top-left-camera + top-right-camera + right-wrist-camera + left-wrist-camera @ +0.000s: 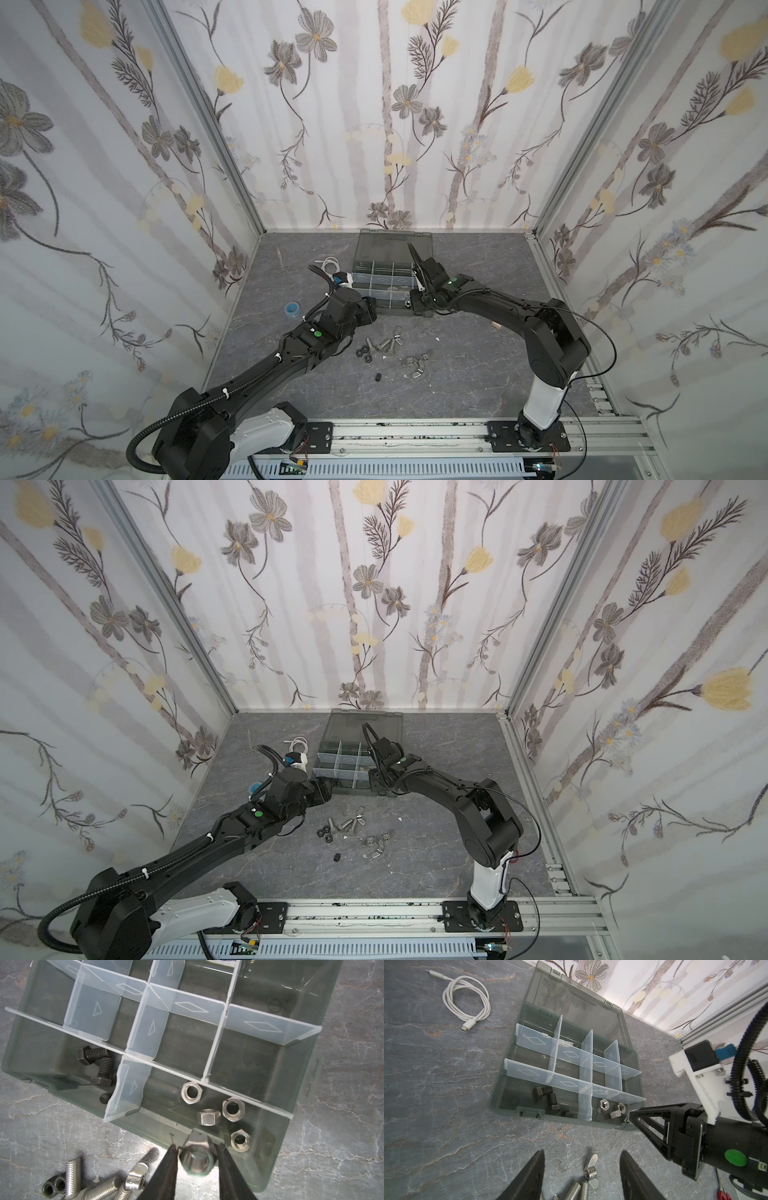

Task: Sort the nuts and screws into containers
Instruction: 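Carry the hex nut into the box and open the right gripper, then withdraw the right gripper from the box while the left gripper moves over the pile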

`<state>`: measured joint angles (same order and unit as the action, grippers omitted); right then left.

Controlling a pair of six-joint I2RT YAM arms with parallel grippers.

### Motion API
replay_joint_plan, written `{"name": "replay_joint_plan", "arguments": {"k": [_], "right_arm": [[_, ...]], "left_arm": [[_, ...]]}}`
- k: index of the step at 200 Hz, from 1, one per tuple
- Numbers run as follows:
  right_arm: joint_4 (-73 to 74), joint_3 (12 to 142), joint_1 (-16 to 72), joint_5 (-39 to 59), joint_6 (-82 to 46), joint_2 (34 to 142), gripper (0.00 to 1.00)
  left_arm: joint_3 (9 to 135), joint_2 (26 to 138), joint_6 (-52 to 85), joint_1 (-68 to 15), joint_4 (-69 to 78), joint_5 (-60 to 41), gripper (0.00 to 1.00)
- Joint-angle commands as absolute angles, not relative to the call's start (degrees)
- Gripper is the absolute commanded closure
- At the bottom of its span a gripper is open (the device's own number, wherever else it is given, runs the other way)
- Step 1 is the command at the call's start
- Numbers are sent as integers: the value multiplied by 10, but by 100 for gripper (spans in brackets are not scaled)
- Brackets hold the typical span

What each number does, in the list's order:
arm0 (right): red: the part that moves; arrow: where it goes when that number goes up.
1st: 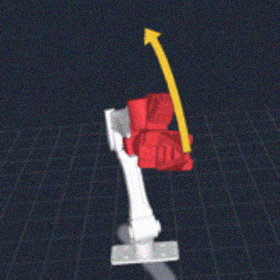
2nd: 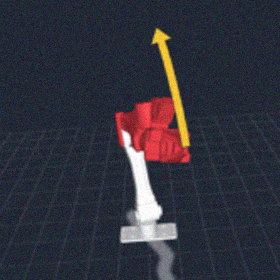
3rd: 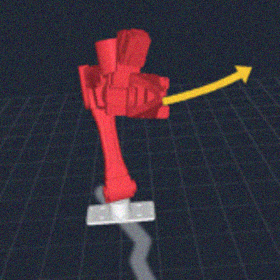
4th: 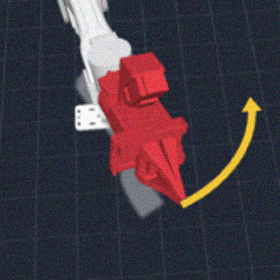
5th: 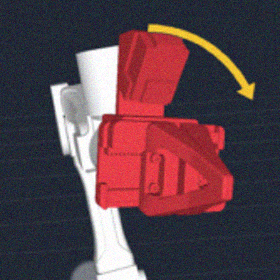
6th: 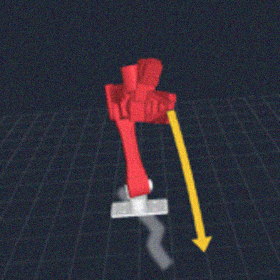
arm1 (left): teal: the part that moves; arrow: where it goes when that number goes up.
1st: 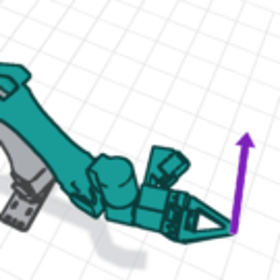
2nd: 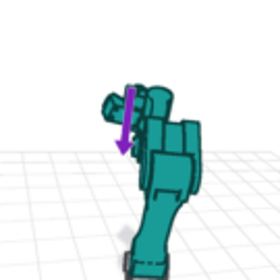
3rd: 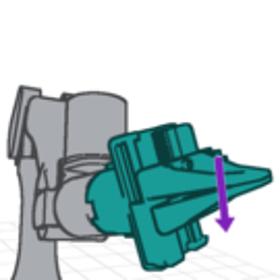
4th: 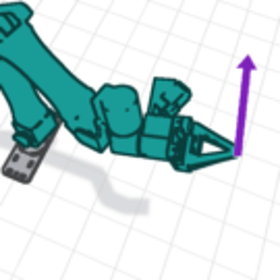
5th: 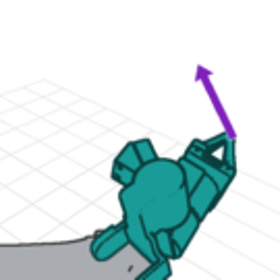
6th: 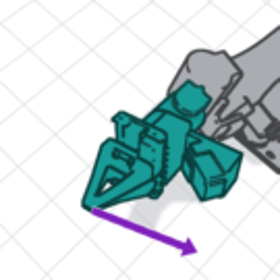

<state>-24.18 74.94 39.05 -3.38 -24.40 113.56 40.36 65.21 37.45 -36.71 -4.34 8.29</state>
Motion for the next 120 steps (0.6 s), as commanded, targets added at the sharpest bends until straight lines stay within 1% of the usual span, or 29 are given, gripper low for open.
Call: {"name": "replay_joint_plan", "arguments": {"k": [1, 15, 70, 120], "right_arm": [[-234, 753, 390, -38, -248, 1134, 61], [-235, 753, 388, -38, -249, 1130, 59], [-241, 740, 386, -44, -253, 1091, 58], [-226, 679, 387, -46, -274, 1019, 56]], "left_arm": [[406, 653, 374, -366, -27, 85, 40], [406, 656, 373, -365, -26, 84, 40], [414, 661, 370, -364, -25, 73, 40], [430, 684, 359, -364, -25, 65, 40]]}}
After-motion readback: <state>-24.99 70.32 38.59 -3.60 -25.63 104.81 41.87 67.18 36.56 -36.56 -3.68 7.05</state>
